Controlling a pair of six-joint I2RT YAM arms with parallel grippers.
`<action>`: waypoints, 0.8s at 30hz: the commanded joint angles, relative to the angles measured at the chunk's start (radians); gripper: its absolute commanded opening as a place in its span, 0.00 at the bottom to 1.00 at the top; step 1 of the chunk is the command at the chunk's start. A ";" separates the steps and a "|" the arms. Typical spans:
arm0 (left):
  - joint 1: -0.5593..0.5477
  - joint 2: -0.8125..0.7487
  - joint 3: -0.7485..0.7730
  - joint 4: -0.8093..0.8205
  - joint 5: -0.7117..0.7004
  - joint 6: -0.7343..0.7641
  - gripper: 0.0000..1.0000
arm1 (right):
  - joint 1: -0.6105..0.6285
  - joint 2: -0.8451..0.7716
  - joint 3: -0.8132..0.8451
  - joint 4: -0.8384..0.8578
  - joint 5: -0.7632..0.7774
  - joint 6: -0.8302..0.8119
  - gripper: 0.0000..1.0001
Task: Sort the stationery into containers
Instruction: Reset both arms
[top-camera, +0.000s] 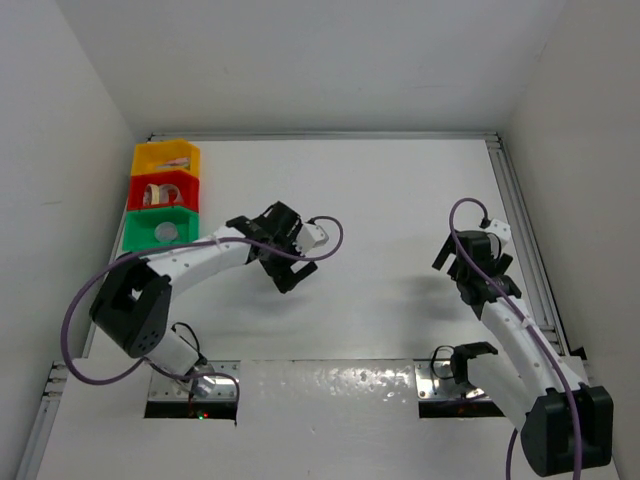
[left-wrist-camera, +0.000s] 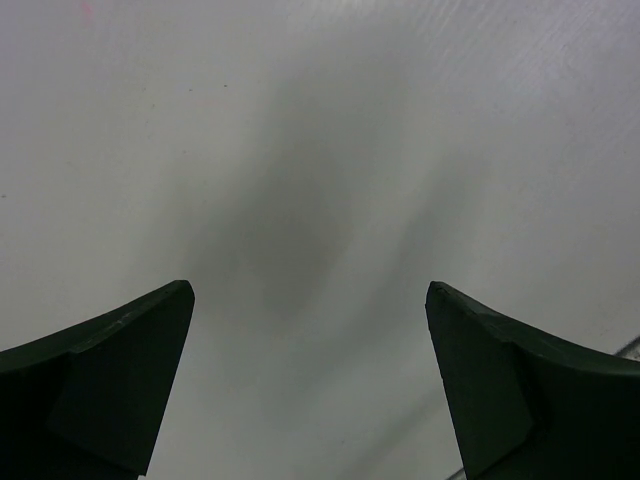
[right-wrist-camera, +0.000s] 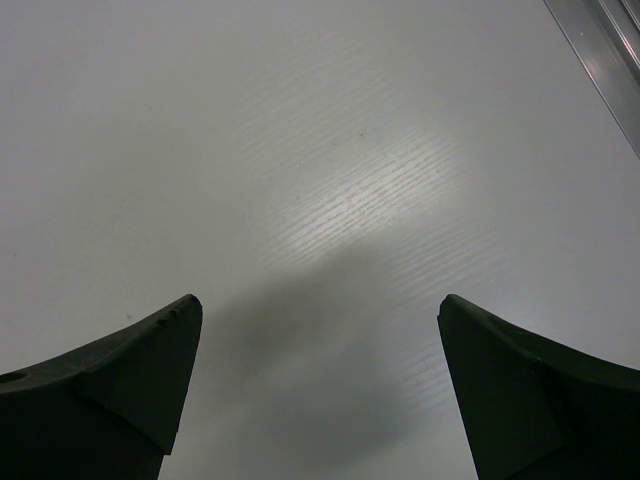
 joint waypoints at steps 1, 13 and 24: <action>-0.024 -0.089 -0.079 0.160 -0.130 -0.049 1.00 | -0.005 0.002 0.042 -0.017 0.009 0.029 0.99; -0.036 -0.110 -0.167 0.248 -0.168 -0.100 1.00 | -0.002 -0.052 -0.013 0.036 0.004 0.084 0.99; -0.024 -0.129 -0.168 0.249 -0.144 -0.097 1.00 | 0.000 -0.078 -0.025 0.091 0.007 0.075 0.99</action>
